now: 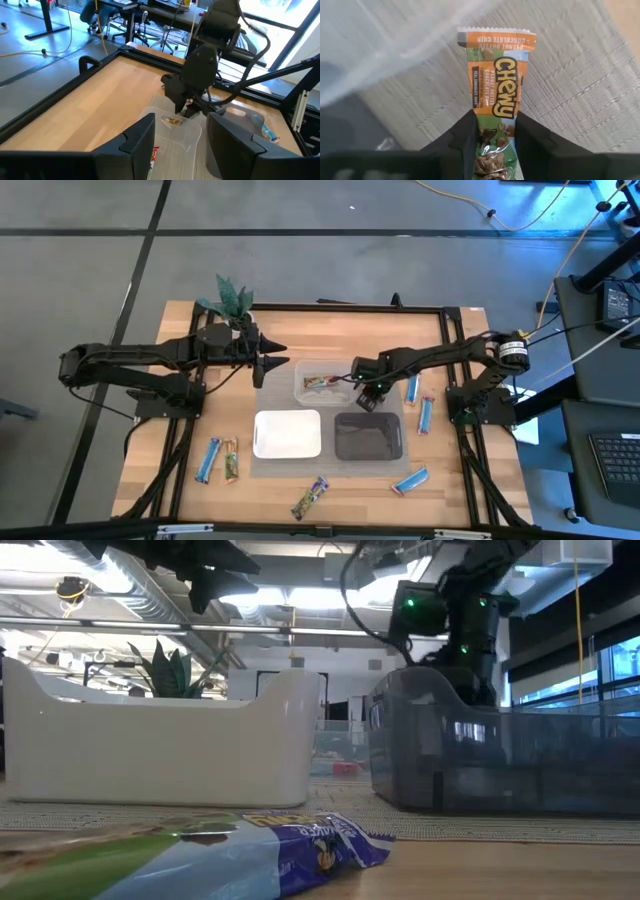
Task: Pick and place Granola Bars by type
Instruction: Put the top left yellow granola bar into the transparent black bin, then put the left blue granola bar into the white bin
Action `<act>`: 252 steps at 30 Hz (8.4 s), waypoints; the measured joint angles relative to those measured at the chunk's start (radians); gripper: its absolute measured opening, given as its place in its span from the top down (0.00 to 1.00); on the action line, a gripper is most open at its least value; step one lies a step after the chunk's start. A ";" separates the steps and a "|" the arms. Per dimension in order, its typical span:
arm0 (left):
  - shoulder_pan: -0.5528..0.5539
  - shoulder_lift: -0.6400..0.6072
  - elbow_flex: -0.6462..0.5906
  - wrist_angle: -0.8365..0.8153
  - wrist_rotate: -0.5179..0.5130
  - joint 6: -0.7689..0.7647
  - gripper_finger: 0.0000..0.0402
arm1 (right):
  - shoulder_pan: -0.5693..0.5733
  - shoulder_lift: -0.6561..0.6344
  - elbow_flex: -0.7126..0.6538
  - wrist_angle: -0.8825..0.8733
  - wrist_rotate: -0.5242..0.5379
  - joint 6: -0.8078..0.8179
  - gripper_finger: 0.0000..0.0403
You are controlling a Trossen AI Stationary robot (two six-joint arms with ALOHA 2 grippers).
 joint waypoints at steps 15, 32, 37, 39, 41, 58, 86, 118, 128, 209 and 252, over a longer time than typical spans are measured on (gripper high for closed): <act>0.000 0.000 0.000 -0.009 -0.014 0.006 0.57 | 0.025 -0.002 0.420 -0.509 0.112 -0.068 0.71; -0.001 0.000 0.000 -0.009 -0.015 0.014 0.57 | 0.420 -0.002 0.440 -0.431 0.097 0.190 0.71; -0.013 0.000 0.000 -0.008 0.054 0.010 0.57 | 0.468 -0.002 0.356 -0.286 0.109 0.188 0.71; -0.025 0.000 0.000 -0.009 0.098 0.020 0.57 | 0.469 -0.002 0.313 -0.229 0.112 0.186 0.71; -0.048 0.000 0.000 -0.009 0.116 0.008 0.57 | 0.469 -0.002 0.267 -0.191 0.111 0.187 0.71; -0.324 0.000 0.000 -0.016 0.005 -0.049 0.59 | 0.468 -0.002 0.015 0.062 0.107 0.221 0.71; -0.339 0.000 0.000 -0.015 -0.022 -0.030 0.39 | 0.468 -0.002 -0.003 0.104 0.041 0.264 0.71; -0.490 0.083 0.240 -0.981 -0.187 -0.819 0.39 | 0.475 -0.010 0.329 -0.323 0.190 0.182 0.43; -0.712 0.188 0.238 -1.136 -0.136 -1.295 0.39 | 0.503 -0.209 0.371 -0.298 0.283 0.031 0.43; -1.132 0.432 -0.090 -0.690 0.040 -1.803 0.73 | 0.514 -0.271 0.369 -0.270 0.352 0.025 0.43; -0.494 0.701 0.574 -0.851 -0.146 -0.372 0.75 | 0.513 -0.271 0.369 -0.266 0.361 0.061 0.43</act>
